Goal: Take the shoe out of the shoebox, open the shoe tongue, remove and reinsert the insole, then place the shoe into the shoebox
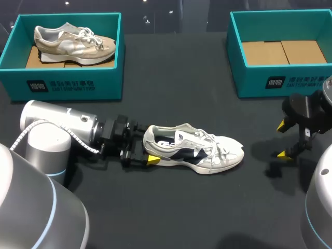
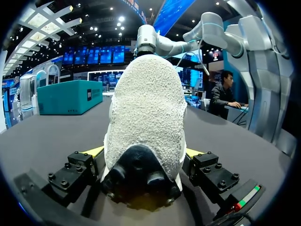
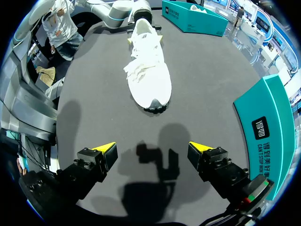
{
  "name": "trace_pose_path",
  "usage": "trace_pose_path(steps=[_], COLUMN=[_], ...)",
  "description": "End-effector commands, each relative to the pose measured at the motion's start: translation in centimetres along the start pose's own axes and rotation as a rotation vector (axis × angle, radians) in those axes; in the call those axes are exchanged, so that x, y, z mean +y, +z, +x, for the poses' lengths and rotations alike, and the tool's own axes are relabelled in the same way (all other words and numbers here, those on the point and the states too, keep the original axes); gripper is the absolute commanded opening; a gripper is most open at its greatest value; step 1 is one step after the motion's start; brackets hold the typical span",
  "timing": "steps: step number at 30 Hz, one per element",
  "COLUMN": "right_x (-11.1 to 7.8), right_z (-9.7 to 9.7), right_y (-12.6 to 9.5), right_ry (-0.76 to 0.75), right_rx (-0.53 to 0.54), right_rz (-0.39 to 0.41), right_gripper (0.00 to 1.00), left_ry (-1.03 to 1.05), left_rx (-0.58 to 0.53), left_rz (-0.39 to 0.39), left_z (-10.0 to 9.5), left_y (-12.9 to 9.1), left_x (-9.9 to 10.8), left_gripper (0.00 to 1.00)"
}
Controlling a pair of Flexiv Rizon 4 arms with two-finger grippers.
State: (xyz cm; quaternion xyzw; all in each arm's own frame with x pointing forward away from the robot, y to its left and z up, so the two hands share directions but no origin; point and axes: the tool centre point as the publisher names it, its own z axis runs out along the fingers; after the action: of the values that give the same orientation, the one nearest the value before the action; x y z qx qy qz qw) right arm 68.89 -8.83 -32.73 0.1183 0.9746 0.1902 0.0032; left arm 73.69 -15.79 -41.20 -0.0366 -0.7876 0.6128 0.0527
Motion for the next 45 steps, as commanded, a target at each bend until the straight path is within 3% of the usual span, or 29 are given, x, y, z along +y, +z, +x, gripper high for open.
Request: trace_pose_path(steps=[1,11,13,14,16,17,45], right_x=[0.0,0.0,0.0,0.0,0.0,0.0,0.0], right_z=[0.2,0.2,0.2,0.2,0.2,0.2,0.2], right_y=[0.0,0.0,0.0,0.0,0.0,0.0,0.0], right_ry=[0.0,0.0,0.0,0.0,0.0,0.0,0.0], right_rx=[-0.003,-0.003,-0.003,-0.003,-0.003,-0.003,-0.003], right_rz=[0.001,0.001,0.001,0.001,0.001,0.001,0.001], right_gripper=[1.0,1.0,1.0,1.0,1.0,1.0,1.0], left_ry=[0.003,0.005,0.002,0.002,0.003,0.005,-0.023], left_rx=[-0.003,0.011,0.016,0.017,0.017,0.018,-0.063], left_rz=[0.0,0.006,0.008,0.009,0.01,0.012,0.018], left_z=[0.0,-0.3,-0.2,-0.2,0.0,0.1,1.1], left_y=[0.7,1.7,1.8,1.9,2.0,2.0,1.4], left_x=[-0.1,-0.1,-0.1,-0.2,-0.2,-0.3,-0.6], left_gripper=[1.0,0.97,0.82,0.68,0.15,0.0,0.0])
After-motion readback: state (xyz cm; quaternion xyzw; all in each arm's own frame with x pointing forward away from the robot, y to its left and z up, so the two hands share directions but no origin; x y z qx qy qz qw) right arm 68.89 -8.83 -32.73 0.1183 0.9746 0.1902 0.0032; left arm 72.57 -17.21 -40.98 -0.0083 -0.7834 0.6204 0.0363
